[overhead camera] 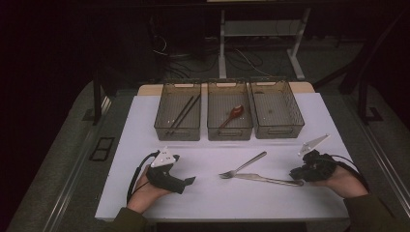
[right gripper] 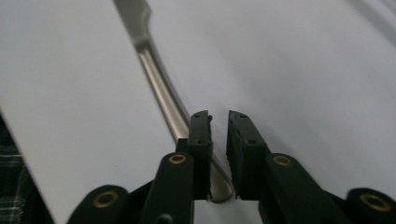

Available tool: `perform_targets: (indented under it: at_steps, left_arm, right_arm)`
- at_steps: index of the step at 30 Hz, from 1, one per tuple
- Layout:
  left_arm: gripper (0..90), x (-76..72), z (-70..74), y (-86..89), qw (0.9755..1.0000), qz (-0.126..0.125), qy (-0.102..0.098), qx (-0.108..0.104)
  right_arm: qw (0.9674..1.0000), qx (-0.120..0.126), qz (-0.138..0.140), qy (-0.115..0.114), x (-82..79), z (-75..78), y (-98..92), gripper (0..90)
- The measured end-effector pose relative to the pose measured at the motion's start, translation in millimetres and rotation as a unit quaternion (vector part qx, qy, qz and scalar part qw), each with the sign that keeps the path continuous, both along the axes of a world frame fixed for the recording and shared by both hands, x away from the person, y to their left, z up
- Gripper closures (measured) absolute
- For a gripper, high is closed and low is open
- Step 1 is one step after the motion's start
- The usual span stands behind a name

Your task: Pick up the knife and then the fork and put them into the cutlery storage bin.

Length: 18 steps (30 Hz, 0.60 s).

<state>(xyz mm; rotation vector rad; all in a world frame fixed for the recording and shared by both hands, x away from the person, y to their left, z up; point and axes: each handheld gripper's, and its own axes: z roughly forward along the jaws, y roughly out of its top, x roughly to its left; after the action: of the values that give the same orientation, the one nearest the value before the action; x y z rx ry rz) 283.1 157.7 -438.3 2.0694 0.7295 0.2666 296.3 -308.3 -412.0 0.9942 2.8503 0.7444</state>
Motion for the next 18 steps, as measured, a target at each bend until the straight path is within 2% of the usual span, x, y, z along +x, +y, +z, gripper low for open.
perform_targets:
  at_steps: [4,9,18]
  left_arm:
    - [1.8,-0.3,0.5,0.1,1.0000,-0.001,0.002,-0.004]
    - [1.8,-1.2,0.3,-0.9,1.0000,-0.006,0.002,-0.005]
    - [2.0,-1.9,-0.6,-3.1,0.9999,-0.013,0.004,-0.005]
  right_arm:
    - [0.9989,-0.010,0.045,0.003,2.0,4.5,18.6,70.2]
    - [0.9915,-0.051,0.119,0.003,5.7,0.4,46.2,69.6]
    - [0.9800,-0.094,0.175,0.009,12.2,-5.1,72.5,69.7]
